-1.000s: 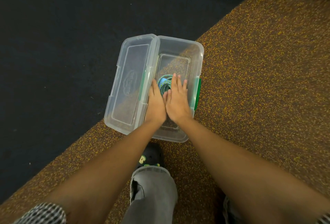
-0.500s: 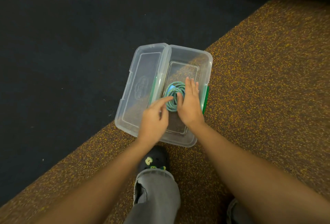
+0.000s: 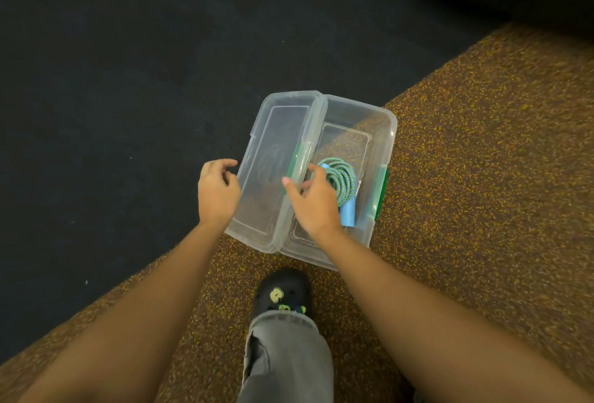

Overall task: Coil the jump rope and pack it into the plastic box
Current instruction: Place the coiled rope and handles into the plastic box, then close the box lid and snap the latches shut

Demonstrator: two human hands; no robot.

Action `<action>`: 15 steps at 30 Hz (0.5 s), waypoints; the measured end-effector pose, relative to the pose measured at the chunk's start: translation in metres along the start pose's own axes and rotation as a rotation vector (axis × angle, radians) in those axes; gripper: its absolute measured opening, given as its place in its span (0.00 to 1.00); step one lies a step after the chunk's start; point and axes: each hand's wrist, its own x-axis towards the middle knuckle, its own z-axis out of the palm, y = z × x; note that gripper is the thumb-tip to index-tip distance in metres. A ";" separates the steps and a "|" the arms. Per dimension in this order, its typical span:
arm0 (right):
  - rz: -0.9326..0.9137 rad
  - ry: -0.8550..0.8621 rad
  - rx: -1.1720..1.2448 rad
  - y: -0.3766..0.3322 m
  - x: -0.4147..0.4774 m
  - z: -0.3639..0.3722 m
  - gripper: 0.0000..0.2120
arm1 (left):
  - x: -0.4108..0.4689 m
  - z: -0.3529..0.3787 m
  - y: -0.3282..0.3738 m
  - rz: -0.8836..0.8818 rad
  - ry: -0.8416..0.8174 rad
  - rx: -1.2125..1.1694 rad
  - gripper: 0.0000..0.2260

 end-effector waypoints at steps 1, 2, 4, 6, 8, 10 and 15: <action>0.019 -0.012 -0.006 0.001 -0.001 0.003 0.29 | 0.002 0.001 -0.001 -0.011 -0.010 0.010 0.13; 0.032 -0.010 -0.008 0.002 -0.001 0.006 0.30 | 0.003 0.003 -0.002 -0.019 -0.020 0.017 0.13; 0.055 0.000 -0.005 0.003 0.001 0.007 0.30 | 0.005 0.006 0.000 -0.033 -0.037 0.017 0.12; 0.082 -0.007 0.000 0.002 0.003 0.005 0.29 | 0.007 0.009 0.002 -0.049 -0.043 -0.002 0.13; 0.091 -0.031 -0.013 0.000 0.004 0.004 0.27 | 0.012 0.011 0.004 -0.070 -0.053 -0.021 0.14; 0.093 -0.048 -0.021 -0.002 0.005 0.002 0.27 | 0.019 0.013 0.004 -0.117 -0.097 -0.027 0.15; 0.109 -0.074 -0.006 -0.003 0.005 -0.006 0.25 | 0.037 0.018 -0.001 -0.334 -0.319 -0.015 0.23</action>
